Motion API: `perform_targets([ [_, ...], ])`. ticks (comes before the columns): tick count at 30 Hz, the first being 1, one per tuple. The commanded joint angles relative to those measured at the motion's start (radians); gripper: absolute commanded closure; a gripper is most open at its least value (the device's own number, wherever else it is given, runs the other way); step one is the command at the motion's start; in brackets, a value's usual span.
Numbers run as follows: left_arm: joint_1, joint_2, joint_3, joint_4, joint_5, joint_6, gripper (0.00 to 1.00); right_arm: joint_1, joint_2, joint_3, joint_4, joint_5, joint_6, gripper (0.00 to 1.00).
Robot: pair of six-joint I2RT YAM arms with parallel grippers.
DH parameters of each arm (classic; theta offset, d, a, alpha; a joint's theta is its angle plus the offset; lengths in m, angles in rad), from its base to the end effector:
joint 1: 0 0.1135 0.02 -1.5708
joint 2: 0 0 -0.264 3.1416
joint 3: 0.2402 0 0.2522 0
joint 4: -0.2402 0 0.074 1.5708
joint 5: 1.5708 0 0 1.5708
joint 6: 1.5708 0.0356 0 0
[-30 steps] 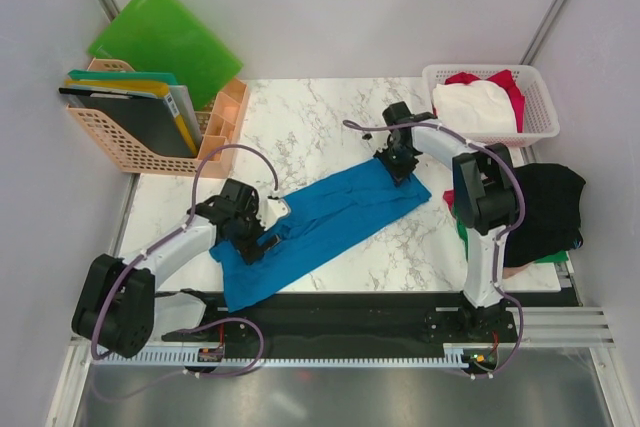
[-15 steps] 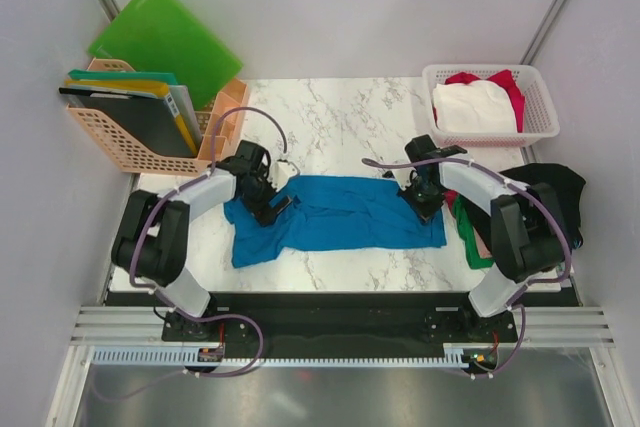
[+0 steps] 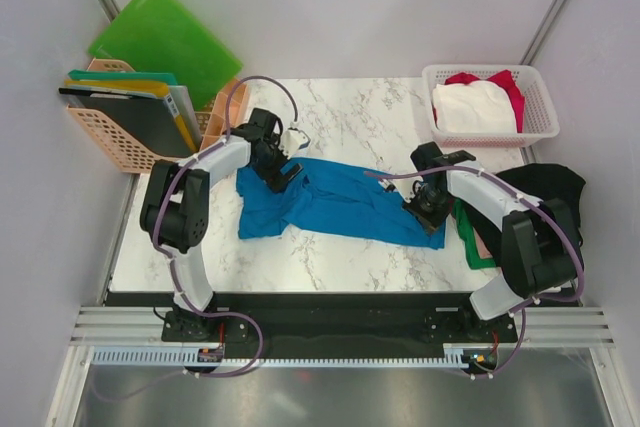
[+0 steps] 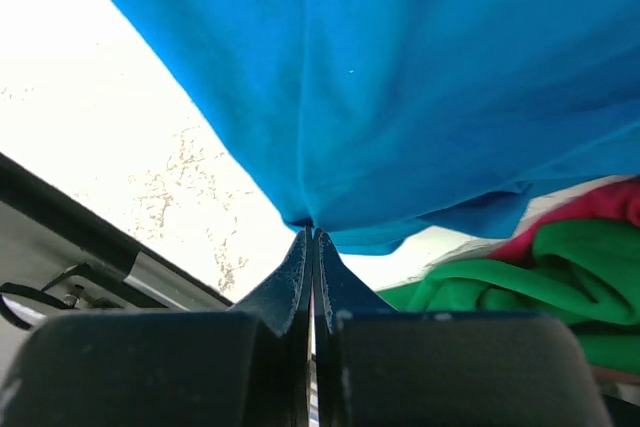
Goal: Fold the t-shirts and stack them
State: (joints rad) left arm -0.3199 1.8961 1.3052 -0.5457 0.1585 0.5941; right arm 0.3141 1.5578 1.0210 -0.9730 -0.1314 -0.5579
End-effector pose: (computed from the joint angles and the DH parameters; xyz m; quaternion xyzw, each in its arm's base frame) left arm 0.3657 -0.1271 0.1780 0.4449 0.8660 -0.0472 0.2233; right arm 0.2500 0.0861 0.1947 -0.4230 0.9032 0.0614 0.0382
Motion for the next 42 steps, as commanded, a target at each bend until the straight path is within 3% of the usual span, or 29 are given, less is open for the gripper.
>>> perform_targets([
  [1,0.001,0.027,0.129,-0.045,0.004,0.029,0.0,0.0,0.001,-0.01,-0.024,-0.048,-0.043,1.0],
  [6,-0.002,0.064,0.232,-0.1,0.038,0.007,0.0,0.013,0.008,-0.012,-0.021,-0.088,-0.045,1.0],
  [10,-0.002,0.061,0.227,-0.125,0.038,0.003,0.0,0.017,-0.019,0.008,-0.016,-0.056,-0.045,1.0],
  [17,-0.005,-0.132,0.03,-0.132,0.047,-0.016,0.0,0.016,-0.093,0.097,-0.036,-0.027,-0.017,1.0],
  [22,-0.007,-0.275,-0.125,-0.137,0.067,-0.036,0.0,0.014,-0.044,0.093,0.1,0.037,0.042,1.0],
  [23,-0.007,-0.287,-0.141,-0.137,0.065,-0.04,0.0,0.014,-0.024,0.1,0.103,0.021,0.047,0.96],
  [24,-0.005,-0.301,-0.162,-0.137,0.062,-0.046,0.0,0.014,0.026,0.111,0.102,0.013,0.053,0.65],
  [25,-0.005,-0.308,-0.172,-0.135,0.062,-0.051,0.0,0.014,0.048,0.125,0.105,0.0,0.058,0.46],
  [26,-0.005,-0.313,-0.181,-0.135,0.061,-0.05,0.0,0.014,0.065,0.126,0.109,-0.007,0.058,0.34],
  [28,-0.007,-0.325,-0.201,-0.135,0.061,-0.054,0.0,0.014,0.088,0.119,0.148,-0.008,0.075,0.2],
  [34,-0.007,-0.313,-0.21,-0.115,0.065,-0.063,0.0,0.014,0.128,0.107,0.192,-0.017,0.088,0.03],
  [42,-0.008,-0.195,-0.248,-0.079,0.038,-0.071,0.0,0.014,0.194,0.044,0.263,0.091,0.105,0.02],
])
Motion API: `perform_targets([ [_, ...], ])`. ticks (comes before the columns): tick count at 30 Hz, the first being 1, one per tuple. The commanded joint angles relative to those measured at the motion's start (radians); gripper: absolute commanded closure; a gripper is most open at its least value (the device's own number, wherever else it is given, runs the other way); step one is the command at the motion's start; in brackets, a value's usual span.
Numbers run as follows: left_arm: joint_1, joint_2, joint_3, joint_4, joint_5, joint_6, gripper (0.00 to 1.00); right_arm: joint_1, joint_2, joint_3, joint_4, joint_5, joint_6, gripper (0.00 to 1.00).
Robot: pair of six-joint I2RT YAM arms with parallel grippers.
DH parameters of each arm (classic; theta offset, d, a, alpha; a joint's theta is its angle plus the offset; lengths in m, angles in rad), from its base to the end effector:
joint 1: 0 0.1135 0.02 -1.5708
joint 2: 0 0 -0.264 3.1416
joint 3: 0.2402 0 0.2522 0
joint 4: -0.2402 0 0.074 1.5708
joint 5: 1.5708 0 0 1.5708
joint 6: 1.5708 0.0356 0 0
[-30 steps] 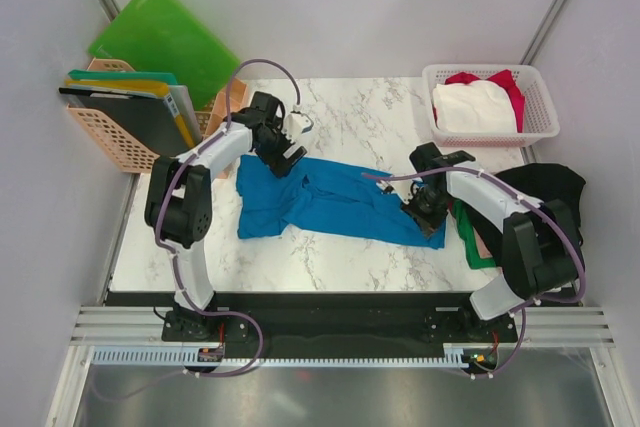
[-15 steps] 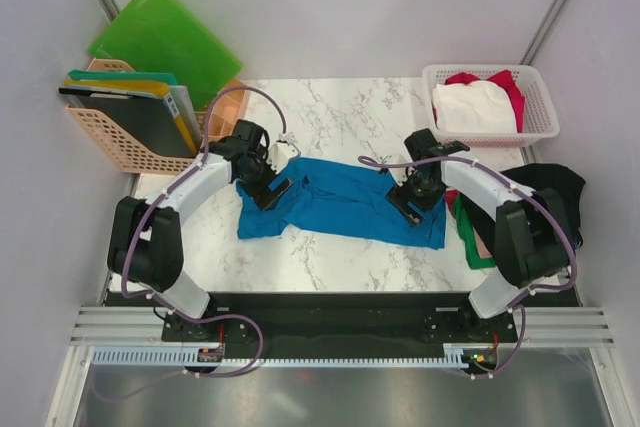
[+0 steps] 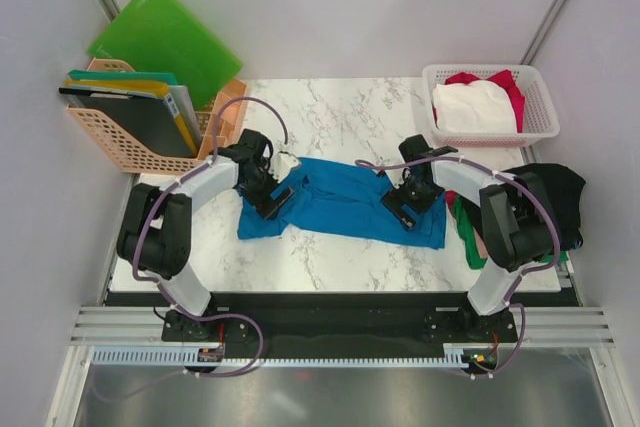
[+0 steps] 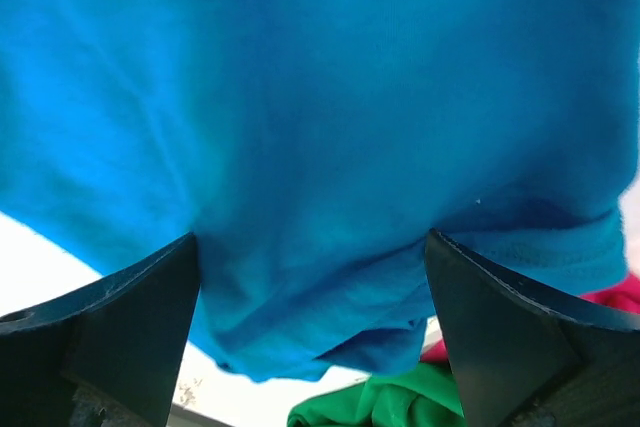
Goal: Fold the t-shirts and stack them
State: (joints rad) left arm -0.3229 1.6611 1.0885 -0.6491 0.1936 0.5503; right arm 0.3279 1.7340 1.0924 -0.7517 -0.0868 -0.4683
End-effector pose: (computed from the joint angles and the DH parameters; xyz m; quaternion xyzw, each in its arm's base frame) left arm 0.3008 -0.1079 0.1918 0.4297 0.8811 -0.0750 0.1825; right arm 0.2966 0.1042 0.1677 -0.3893 0.9158 0.0369 0.0914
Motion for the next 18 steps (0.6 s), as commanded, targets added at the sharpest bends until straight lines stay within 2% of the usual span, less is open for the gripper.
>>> perform_targets([
  [1,-0.004,0.043,-0.042,0.041,0.0,-0.024,0.0,0.002,0.019,-0.032,0.048,0.056,0.019,0.02],
  [10,-0.005,0.103,-0.072,0.077,-0.017,-0.021,0.0,0.0,0.065,-0.026,0.049,0.036,0.033,0.02],
  [18,0.008,0.16,-0.03,0.091,-0.072,0.01,0.0,0.002,0.006,-0.11,-0.011,-0.025,-0.027,0.02],
])
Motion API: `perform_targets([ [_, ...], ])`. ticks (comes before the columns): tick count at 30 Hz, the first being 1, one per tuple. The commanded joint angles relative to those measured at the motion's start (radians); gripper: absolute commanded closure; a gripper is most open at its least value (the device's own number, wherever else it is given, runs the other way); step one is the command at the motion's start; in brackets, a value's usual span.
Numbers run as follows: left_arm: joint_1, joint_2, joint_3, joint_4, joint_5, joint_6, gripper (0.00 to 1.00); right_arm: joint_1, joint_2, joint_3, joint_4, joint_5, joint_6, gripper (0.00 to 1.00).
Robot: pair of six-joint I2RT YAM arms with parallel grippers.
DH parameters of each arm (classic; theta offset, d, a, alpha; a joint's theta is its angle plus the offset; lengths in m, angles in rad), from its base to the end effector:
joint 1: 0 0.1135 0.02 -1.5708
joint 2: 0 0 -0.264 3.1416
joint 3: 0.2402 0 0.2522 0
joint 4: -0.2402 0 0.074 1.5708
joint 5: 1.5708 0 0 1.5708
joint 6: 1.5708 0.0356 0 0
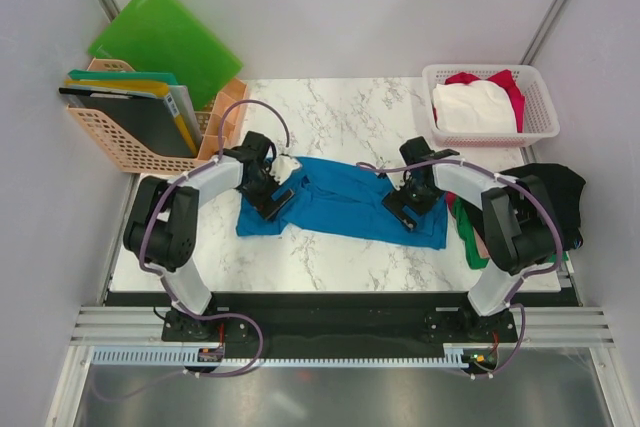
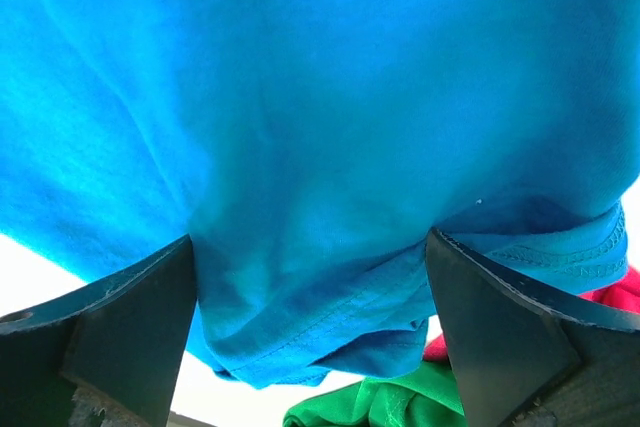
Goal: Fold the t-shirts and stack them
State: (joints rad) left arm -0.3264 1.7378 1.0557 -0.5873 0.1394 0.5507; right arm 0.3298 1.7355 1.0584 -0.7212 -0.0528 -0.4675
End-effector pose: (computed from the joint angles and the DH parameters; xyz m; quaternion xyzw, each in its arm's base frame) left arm 0.3056 -0.1087 0.1616 0.4283 0.8885 -0.0517 0.1565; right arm 0.2933 0.1024 0.1593 -0.3887 0.9170 0.0203 0.0877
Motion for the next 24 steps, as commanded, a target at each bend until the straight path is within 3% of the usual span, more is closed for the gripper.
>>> perform_targets([
  [1,0.012,0.095,0.029,0.029,-0.02,0.009,0.0,-0.001,-0.01,-0.086,-0.047,-0.067,-0.039,0.02],
  [12,0.013,0.285,0.286,-0.019,-0.003,-0.006,0.0,0.055,-0.102,-0.158,-0.13,-0.156,-0.128,0.02],
  [24,0.01,0.462,0.63,-0.115,-0.037,-0.02,0.0,0.247,0.073,-0.081,-0.178,-0.268,-0.23,0.02],
])
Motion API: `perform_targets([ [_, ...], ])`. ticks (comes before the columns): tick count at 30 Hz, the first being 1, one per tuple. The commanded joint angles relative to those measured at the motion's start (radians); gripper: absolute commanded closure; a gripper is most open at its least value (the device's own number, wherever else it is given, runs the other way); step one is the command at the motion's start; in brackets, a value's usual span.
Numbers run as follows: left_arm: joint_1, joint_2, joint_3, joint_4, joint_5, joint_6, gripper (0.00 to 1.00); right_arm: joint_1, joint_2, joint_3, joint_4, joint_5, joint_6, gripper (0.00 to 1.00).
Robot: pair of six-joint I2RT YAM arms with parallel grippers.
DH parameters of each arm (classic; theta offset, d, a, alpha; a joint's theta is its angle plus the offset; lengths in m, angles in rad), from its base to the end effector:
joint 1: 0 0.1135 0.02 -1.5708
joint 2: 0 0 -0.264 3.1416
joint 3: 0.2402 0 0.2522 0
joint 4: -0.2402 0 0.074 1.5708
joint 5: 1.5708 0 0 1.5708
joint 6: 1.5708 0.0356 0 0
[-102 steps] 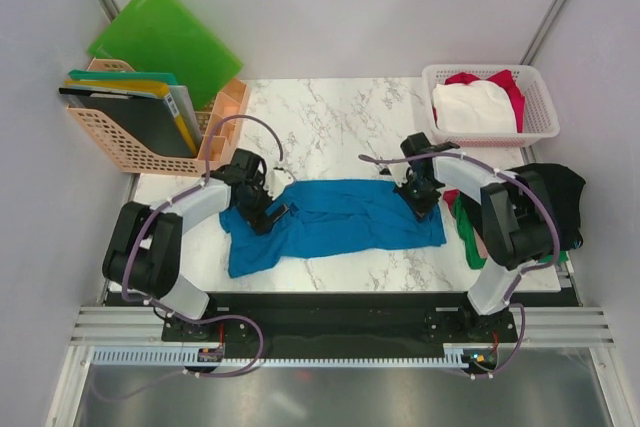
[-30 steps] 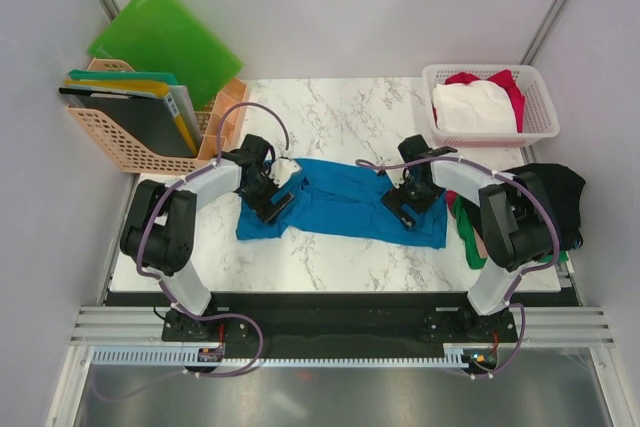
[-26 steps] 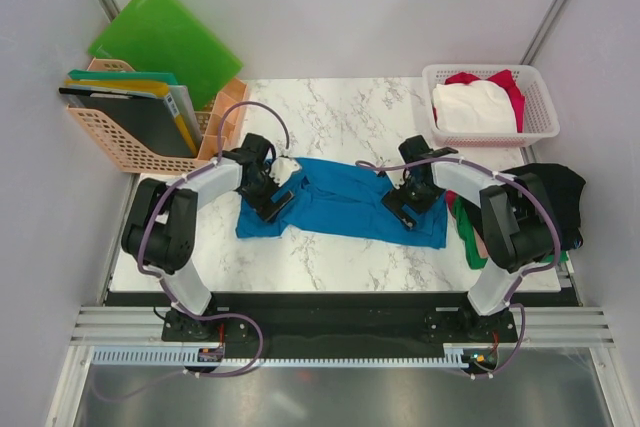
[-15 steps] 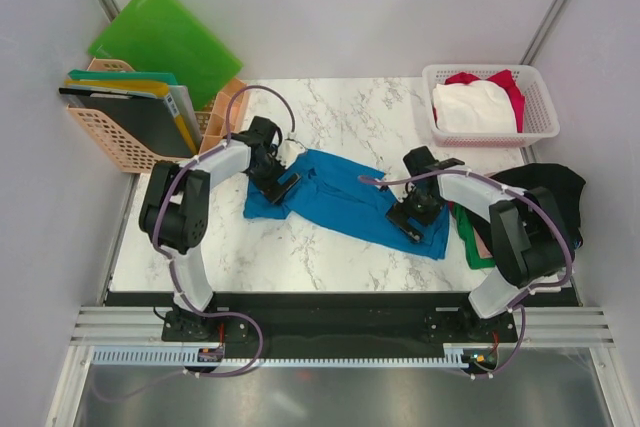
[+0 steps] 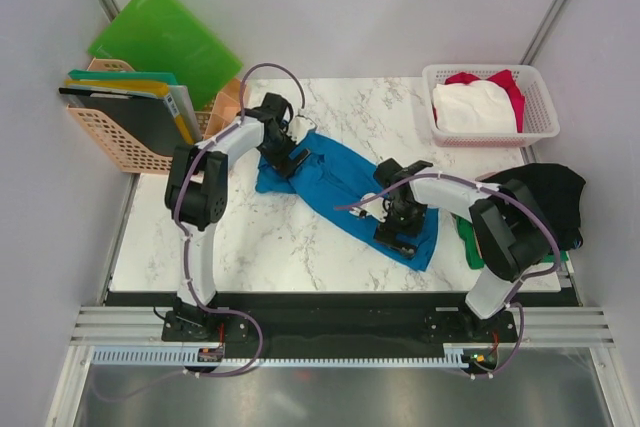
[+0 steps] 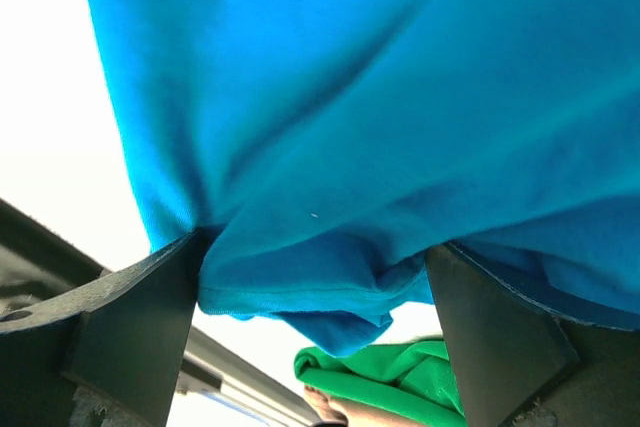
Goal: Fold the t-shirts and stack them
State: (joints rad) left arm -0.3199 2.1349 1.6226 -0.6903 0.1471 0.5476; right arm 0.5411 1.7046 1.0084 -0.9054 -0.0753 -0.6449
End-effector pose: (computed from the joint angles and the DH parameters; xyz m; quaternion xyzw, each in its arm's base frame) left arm 0.4192 -0.1444 0.1669 0.4243 0.8840 -0.0510 0.1896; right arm 0.2371 0.1456 0.1546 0.5579 -0.8289 -0.0384 0.0134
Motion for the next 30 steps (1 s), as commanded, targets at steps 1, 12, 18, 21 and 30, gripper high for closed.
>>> perform_targets([
  [1,0.002,0.082,0.129,-0.026,-0.05,-0.017,0.0,0.043,0.127,-0.019,0.0,-0.256,-0.065,0.02],
  [12,-0.019,0.292,0.404,-0.106,-0.04,-0.029,0.0,0.215,0.156,0.084,0.013,-0.369,-0.11,0.02],
  [18,-0.047,0.361,0.505,-0.123,-0.052,-0.005,0.0,0.329,0.193,0.186,0.023,-0.419,-0.082,0.02],
  [21,-0.062,0.384,0.542,-0.124,-0.052,0.003,0.0,0.381,0.224,0.243,0.03,-0.463,-0.072,0.02],
  [30,-0.07,0.442,0.645,-0.123,-0.034,0.015,0.0,0.545,0.279,0.335,0.08,-0.515,-0.015,0.02],
])
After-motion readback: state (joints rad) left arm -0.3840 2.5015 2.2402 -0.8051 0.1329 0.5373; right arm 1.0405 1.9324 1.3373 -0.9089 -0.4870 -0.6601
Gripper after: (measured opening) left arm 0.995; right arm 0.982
